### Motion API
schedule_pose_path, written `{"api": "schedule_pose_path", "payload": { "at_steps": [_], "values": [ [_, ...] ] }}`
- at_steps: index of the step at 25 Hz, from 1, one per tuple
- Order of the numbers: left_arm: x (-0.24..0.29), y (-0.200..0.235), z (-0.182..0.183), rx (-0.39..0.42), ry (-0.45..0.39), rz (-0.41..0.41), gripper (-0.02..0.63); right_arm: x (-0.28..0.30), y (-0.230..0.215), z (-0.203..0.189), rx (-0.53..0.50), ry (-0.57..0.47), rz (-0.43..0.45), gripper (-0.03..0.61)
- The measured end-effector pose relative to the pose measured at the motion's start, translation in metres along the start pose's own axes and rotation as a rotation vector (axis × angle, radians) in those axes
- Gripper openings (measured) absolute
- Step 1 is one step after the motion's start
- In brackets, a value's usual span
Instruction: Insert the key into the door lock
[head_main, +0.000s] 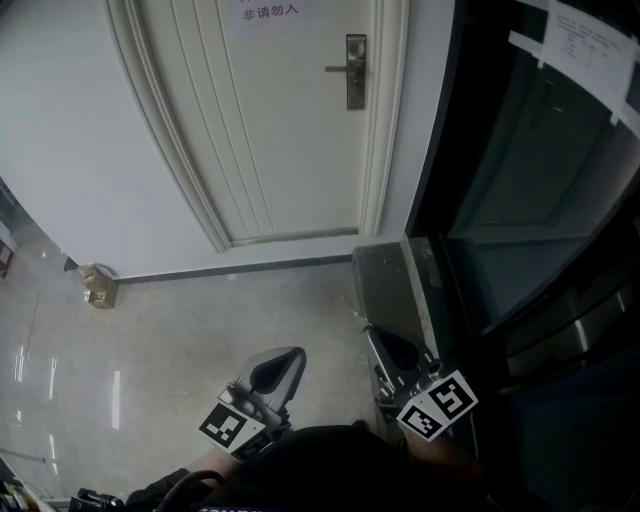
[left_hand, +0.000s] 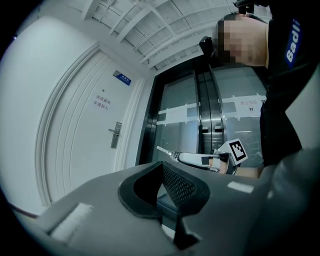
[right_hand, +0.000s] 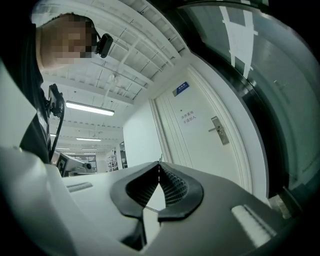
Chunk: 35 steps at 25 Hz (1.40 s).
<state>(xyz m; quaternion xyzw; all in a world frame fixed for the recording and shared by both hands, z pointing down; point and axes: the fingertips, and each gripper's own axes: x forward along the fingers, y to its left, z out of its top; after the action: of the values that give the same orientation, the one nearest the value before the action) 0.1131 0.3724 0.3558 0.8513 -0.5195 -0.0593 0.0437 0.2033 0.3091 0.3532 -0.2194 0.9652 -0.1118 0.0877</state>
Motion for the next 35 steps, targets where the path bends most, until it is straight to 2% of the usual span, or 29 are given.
{"api": "schedule_pose_path", "payload": {
  "at_steps": [4, 7, 12, 19, 28, 35],
  "values": [
    [0.026, -0.001, 0.001, 0.028, 0.004, 0.034, 0.017, -0.01, -0.033, 0.001, 0.028, 0.0, 0.009, 0.008],
    [0.043, 0.0, -0.001, 0.037, 0.009, 0.053, 0.017, -0.009, -0.058, -0.001, 0.093, -0.002, 0.017, 0.008],
    [0.06, 0.021, -0.003, 0.041, 0.018, 0.069, 0.017, 0.017, -0.082, 0.0, 0.167, -0.006, 0.029, 0.008],
    [0.094, 0.108, -0.002, 0.024, -0.015, 0.05, 0.017, 0.095, -0.124, -0.005, 0.144, 0.018, -0.016, 0.008],
    [0.122, 0.242, 0.026, 0.004, -0.043, -0.012, 0.017, 0.219, -0.151, -0.001, 0.102, 0.036, -0.093, 0.008],
    [0.146, 0.297, 0.032, -0.001, -0.05, -0.027, 0.017, 0.268, -0.183, 0.005, 0.089, 0.025, -0.137, 0.008]
  ]
}}
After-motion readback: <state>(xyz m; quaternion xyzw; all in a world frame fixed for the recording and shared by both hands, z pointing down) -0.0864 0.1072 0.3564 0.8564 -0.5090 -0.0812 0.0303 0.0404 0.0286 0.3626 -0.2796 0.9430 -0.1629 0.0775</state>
